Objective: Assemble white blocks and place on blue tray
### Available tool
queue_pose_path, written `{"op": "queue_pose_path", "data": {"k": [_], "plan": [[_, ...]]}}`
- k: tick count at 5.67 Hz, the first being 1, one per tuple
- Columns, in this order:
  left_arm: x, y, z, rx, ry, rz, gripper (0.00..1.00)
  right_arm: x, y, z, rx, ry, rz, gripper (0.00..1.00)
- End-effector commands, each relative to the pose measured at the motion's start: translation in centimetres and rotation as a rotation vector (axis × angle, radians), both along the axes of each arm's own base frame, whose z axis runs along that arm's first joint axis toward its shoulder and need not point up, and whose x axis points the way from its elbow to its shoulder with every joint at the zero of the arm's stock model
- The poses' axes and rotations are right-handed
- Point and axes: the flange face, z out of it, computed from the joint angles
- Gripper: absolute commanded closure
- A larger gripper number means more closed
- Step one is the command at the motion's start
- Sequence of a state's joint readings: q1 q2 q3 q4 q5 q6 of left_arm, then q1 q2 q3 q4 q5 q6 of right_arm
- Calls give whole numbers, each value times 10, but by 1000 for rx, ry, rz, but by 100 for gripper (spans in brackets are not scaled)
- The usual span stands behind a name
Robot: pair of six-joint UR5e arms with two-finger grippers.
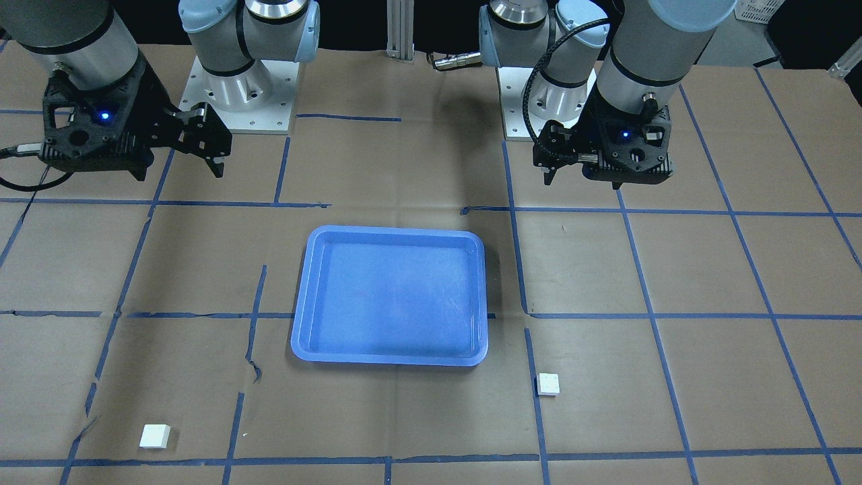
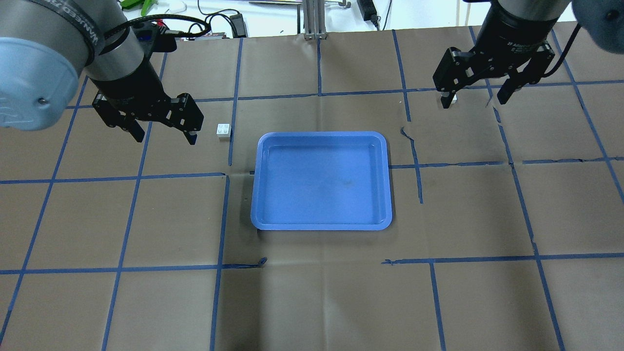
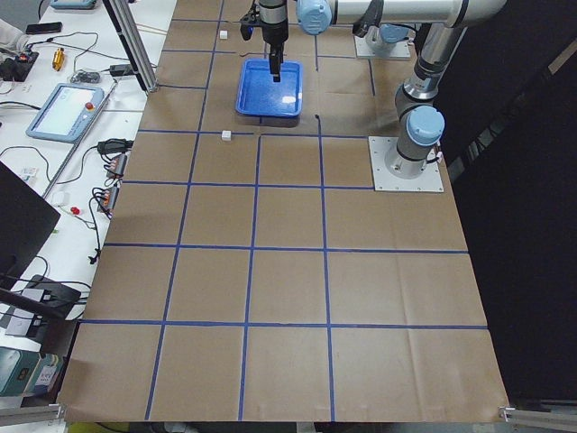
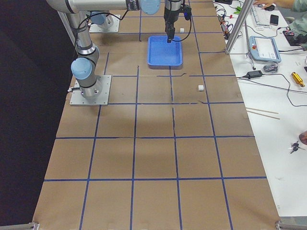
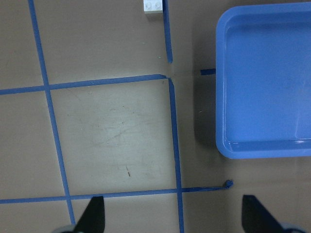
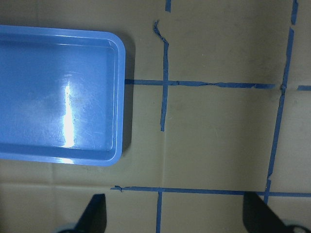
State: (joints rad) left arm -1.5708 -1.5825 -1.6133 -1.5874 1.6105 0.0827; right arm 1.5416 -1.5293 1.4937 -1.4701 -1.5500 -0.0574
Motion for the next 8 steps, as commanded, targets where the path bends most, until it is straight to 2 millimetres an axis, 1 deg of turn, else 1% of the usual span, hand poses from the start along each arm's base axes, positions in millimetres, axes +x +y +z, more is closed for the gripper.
{"op": "queue_pose_path", "data": {"k": [1, 2, 3, 4, 5, 6, 7, 8], "plan": [[-1, -2, 0, -8, 10, 2, 1, 12, 4, 0, -9, 10, -73, 0], [-1, -4, 6, -20, 10, 2, 1, 12, -2, 4, -21, -5, -70, 0], [-3, -3, 4, -14, 10, -3, 1, 11, -3, 10, -35, 6, -83, 0], [-4, -4, 10, -26, 11, -7, 1, 10, -6, 21, -59, 12, -91, 0], [-4, -4, 11, -29, 8, -7, 0, 10, -5, 24, -65, 14, -129, 0], [-3, -4, 11, -29, 9, -7, 0, 10, -5, 23, -60, 15, -178, 0], [-1, -4, 11, -29, 9, -3, 0, 10, -6, 19, -53, 15, -178, 0], [1, -12, 1, -13, 11, -27, 0, 10, -5, 15, -46, 16, -178, 0]]}}
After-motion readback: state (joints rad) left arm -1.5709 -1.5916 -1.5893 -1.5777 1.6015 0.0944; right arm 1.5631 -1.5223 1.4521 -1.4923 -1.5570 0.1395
